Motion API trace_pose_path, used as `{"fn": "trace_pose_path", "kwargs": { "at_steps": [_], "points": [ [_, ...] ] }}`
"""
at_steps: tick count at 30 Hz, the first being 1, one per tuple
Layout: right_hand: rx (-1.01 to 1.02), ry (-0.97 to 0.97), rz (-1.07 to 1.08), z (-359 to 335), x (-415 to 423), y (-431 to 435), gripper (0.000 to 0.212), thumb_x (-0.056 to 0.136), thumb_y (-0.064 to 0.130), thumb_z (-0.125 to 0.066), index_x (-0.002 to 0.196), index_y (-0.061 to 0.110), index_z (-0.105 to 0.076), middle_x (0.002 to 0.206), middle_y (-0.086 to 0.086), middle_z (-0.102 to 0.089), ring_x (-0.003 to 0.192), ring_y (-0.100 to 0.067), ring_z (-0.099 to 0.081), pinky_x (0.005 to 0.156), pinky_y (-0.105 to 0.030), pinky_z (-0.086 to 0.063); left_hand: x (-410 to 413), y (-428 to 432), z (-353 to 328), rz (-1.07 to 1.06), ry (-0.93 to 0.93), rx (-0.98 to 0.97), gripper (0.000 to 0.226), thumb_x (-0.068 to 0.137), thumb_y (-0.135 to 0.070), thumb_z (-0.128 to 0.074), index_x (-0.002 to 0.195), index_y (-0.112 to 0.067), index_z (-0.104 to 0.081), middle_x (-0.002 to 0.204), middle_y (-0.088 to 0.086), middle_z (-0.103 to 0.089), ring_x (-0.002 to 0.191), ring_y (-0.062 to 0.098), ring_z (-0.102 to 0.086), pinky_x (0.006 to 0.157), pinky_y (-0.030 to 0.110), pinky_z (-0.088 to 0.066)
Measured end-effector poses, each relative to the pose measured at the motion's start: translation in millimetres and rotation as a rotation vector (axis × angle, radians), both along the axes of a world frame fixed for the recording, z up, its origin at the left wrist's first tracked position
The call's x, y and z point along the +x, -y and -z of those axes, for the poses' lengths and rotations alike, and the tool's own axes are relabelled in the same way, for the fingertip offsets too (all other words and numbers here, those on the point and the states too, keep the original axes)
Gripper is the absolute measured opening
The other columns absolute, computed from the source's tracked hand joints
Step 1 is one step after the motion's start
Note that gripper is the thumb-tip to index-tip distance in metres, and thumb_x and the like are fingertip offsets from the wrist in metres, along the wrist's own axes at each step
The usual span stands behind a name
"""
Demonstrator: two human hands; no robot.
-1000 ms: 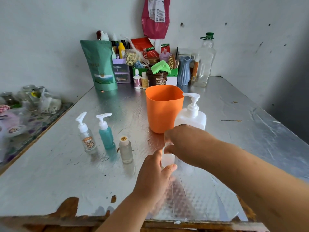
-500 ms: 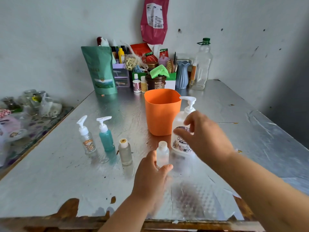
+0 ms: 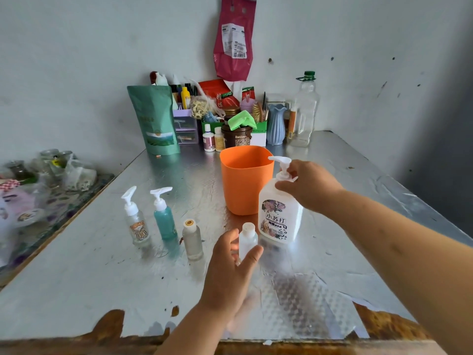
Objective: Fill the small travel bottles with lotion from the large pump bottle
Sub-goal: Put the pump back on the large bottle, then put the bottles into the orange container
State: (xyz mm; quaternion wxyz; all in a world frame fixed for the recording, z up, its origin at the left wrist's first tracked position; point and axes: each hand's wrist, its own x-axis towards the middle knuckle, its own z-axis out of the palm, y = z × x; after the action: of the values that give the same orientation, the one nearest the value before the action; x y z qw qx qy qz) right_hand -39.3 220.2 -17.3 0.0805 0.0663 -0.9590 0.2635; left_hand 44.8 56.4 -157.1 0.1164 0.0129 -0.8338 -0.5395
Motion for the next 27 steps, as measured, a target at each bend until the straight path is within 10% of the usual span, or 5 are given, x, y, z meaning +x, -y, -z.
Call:
{"fn": "trace_pose_path", "kwargs": {
  "at_steps": [10, 23, 27],
  "points": [
    [-0.267, -0.425, 0.039, -97.2, 6.7, 21.8, 0.029, 0.089, 0.033, -0.059, 0.069, 0.019, -0.044, 0.065, 0.005, -0.047, 0.053, -0.006, -0.04, 0.037, -0.011, -0.028, 1.5, 0.6, -6.8, 0.004, -0.015, 0.18, 0.056, 0.085, -0.057, -0.045, 0.131, -0.025, -0.048, 0.13, -0.015, -0.053, 0.106, -0.027, -0.043, 0.081, -0.003, -0.036],
    [-0.171, -0.352, 0.089, -72.9, -59.0, 81.6, 0.049, 0.092, 0.035, -0.06, 0.129, 0.007, -0.047, 0.131, -0.011, -0.05, 0.116, -0.027, -0.051, 0.089, -0.032, -0.04, -11.0, 21.2, -46.8, 0.007, -0.136, 0.074, 0.058, 0.088, -0.053, -0.038, 0.136, -0.021, -0.048, 0.129, -0.013, -0.052, 0.103, -0.029, -0.043, 0.082, -0.008, -0.029],
    [-0.105, -0.26, 0.097, -51.8, -70.1, 85.3, 0.049, 0.089, 0.036, -0.064, 0.125, 0.005, -0.054, 0.121, -0.012, -0.059, 0.108, -0.028, -0.057, 0.078, -0.03, -0.041, -17.9, 24.1, -64.0, 0.002, -0.166, 0.079, 0.046, 0.095, -0.043, -0.042, 0.134, -0.019, -0.048, 0.129, -0.012, -0.052, 0.104, -0.021, -0.044, 0.081, -0.008, -0.029]
  ]
}}
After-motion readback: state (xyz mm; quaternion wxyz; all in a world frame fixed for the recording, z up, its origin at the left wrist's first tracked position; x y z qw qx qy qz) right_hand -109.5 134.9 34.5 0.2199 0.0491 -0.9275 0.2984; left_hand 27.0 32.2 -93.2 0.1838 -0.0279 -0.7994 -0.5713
